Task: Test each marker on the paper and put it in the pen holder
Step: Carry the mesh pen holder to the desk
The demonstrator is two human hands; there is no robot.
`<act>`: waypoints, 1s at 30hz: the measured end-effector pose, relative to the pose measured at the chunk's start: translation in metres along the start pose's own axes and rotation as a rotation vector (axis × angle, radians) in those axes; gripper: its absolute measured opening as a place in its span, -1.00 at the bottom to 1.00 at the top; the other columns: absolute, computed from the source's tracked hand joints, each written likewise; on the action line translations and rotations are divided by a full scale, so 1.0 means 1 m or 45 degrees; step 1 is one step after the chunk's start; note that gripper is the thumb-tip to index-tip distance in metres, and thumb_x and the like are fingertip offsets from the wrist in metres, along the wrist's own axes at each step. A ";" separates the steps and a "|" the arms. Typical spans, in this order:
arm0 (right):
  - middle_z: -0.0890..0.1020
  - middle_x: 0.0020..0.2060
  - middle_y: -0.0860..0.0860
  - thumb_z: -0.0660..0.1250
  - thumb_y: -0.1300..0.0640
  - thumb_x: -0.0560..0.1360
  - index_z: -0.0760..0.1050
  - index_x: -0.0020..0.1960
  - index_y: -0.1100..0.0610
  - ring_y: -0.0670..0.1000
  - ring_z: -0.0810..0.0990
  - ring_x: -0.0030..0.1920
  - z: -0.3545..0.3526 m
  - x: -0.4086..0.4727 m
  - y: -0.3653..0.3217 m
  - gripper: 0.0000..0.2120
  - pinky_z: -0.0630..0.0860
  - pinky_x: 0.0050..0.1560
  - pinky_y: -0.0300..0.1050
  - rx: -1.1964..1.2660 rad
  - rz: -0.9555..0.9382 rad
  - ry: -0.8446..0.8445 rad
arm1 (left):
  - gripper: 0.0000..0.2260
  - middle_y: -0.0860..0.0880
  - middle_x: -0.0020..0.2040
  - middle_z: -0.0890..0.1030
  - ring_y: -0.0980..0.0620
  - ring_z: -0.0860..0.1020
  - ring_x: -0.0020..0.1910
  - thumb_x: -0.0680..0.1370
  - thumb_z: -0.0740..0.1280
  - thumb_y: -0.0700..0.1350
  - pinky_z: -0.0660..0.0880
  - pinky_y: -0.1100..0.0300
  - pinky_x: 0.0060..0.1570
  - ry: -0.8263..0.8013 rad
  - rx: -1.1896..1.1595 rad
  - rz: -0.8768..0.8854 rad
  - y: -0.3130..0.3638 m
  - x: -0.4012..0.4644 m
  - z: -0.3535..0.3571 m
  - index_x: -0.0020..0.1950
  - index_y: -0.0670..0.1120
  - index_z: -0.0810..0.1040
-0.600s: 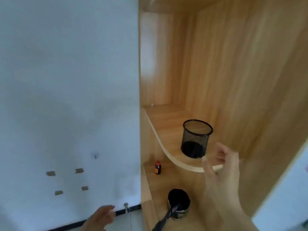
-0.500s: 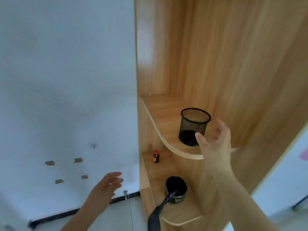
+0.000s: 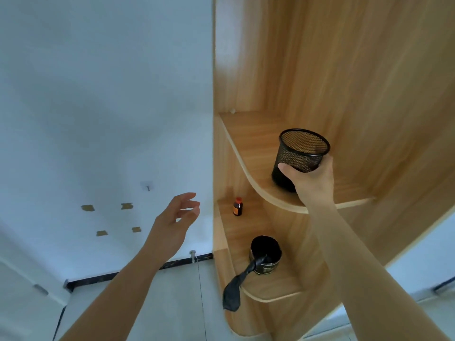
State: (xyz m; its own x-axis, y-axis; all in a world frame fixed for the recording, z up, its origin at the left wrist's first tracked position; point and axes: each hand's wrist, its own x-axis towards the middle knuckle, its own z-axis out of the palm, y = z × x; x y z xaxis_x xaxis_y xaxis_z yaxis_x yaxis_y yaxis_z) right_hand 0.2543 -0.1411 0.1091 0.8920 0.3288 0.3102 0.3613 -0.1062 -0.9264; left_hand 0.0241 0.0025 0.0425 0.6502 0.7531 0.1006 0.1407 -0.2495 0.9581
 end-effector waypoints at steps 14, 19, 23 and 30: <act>0.55 0.11 -0.05 0.53 0.13 0.24 0.34 0.29 0.11 -0.12 0.54 0.10 0.094 -0.150 0.044 -0.33 0.49 0.10 -0.24 0.178 0.130 -0.865 | -0.66 0.23 0.11 0.56 0.27 0.52 0.07 0.53 0.30 -0.14 0.43 0.45 0.03 0.278 0.213 -0.101 -0.057 -0.125 -0.067 0.20 0.23 0.41; 0.58 -0.04 -0.08 0.54 0.19 0.27 0.39 0.16 0.12 -0.15 0.56 -0.03 0.111 -0.205 0.098 -0.47 0.48 -0.16 -0.40 0.057 0.271 -1.333 | -0.70 0.25 0.10 0.55 0.30 0.51 0.06 0.52 0.31 -0.07 0.41 0.40 0.01 0.595 0.232 -0.408 -0.088 -0.217 -0.056 0.18 0.24 0.40; 0.52 -0.07 -0.18 0.55 0.12 0.25 0.33 0.11 0.03 -0.22 0.50 -0.07 0.106 -0.257 0.129 -0.45 0.43 -0.04 -0.21 -0.130 0.236 -1.796 | -0.70 0.24 0.07 0.55 0.31 0.52 0.02 0.52 0.31 -0.09 0.42 0.48 -0.07 1.022 0.147 -0.663 -0.100 -0.309 -0.009 0.14 0.27 0.39; 0.55 0.00 -0.06 0.56 0.14 0.26 0.33 0.16 0.05 -0.02 0.54 0.02 0.066 -0.374 0.131 -0.42 0.44 0.00 -0.14 -0.360 -0.013 -2.541 | -0.72 0.15 0.03 0.57 0.30 0.53 -0.07 0.51 0.32 -0.14 0.41 0.49 -0.14 1.689 -0.086 -1.168 -0.087 -0.491 0.117 0.12 0.20 0.42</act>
State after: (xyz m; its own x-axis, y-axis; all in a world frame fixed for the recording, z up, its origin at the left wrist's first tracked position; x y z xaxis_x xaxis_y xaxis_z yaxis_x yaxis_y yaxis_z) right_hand -0.0492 -0.2163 -0.1426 -0.5317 0.6868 -0.4956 0.5648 -0.1485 -0.8118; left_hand -0.2206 -0.4170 -0.1212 -0.7066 0.6037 -0.3692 0.0436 0.5579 0.8288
